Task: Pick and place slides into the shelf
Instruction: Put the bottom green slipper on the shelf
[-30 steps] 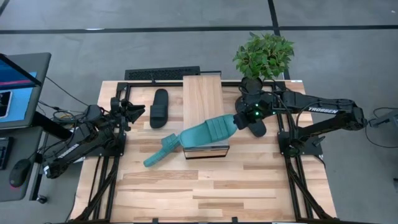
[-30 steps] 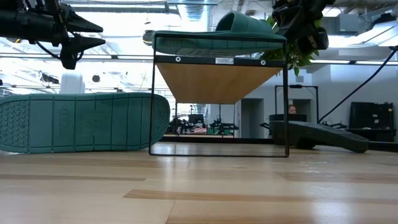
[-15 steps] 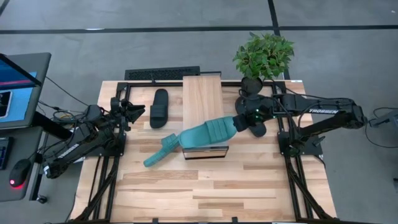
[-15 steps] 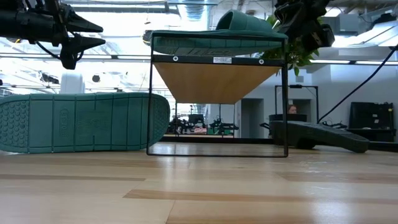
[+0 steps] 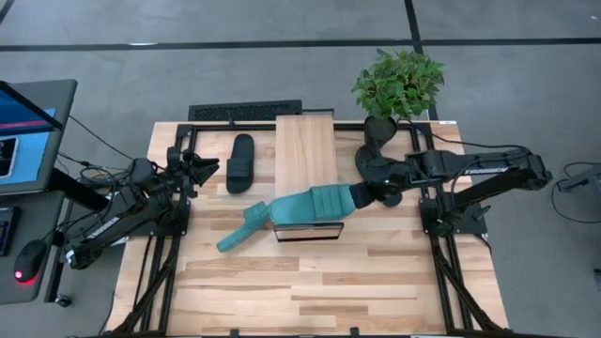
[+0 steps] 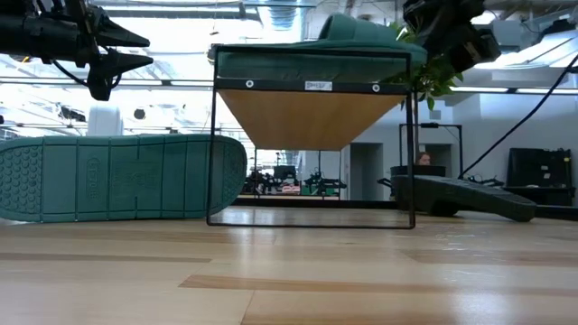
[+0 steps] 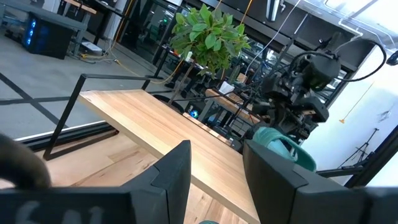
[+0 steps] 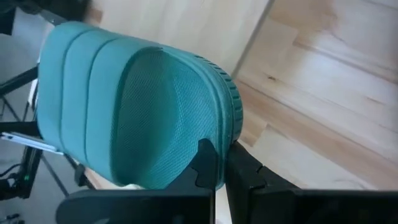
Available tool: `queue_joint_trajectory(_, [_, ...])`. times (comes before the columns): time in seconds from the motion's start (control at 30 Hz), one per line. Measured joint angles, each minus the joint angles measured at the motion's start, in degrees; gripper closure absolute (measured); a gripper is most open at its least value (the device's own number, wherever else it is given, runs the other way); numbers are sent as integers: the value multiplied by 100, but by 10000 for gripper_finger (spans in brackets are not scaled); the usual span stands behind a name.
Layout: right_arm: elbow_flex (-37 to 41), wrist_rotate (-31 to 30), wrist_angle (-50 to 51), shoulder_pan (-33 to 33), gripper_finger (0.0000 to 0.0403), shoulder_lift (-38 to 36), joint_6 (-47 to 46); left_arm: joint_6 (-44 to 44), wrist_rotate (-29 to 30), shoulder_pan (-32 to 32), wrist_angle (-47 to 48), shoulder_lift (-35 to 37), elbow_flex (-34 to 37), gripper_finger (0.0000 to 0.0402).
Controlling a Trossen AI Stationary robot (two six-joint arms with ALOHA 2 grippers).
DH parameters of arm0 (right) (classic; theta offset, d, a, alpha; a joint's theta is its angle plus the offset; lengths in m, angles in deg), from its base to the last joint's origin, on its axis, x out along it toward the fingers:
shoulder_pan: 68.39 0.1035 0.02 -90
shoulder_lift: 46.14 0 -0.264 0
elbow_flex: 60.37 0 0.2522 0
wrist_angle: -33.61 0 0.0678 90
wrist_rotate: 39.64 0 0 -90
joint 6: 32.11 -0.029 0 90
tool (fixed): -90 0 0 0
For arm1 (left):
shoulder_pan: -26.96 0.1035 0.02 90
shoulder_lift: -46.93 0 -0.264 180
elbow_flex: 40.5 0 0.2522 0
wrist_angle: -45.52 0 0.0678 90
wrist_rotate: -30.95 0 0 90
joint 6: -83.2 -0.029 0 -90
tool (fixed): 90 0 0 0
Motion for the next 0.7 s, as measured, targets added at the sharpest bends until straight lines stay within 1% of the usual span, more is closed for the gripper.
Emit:
queue_joint_trajectory(0.27, [3,82,42,94,397,351,19,2,-3,-2,28,2,-2,268])
queue_joint_trajectory(0.47, [5,188,149,90,393,464,138,2,3,-3,34,2,-2,268])
queue_joint_trajectory(0.57, [1,196,156,90,382,496,188,2,12,-2,37,2,-2,268])
queue_joint_trajectory(0.7, [3,205,183,92,352,500,330,2,42,-2,38,2,-2,268])
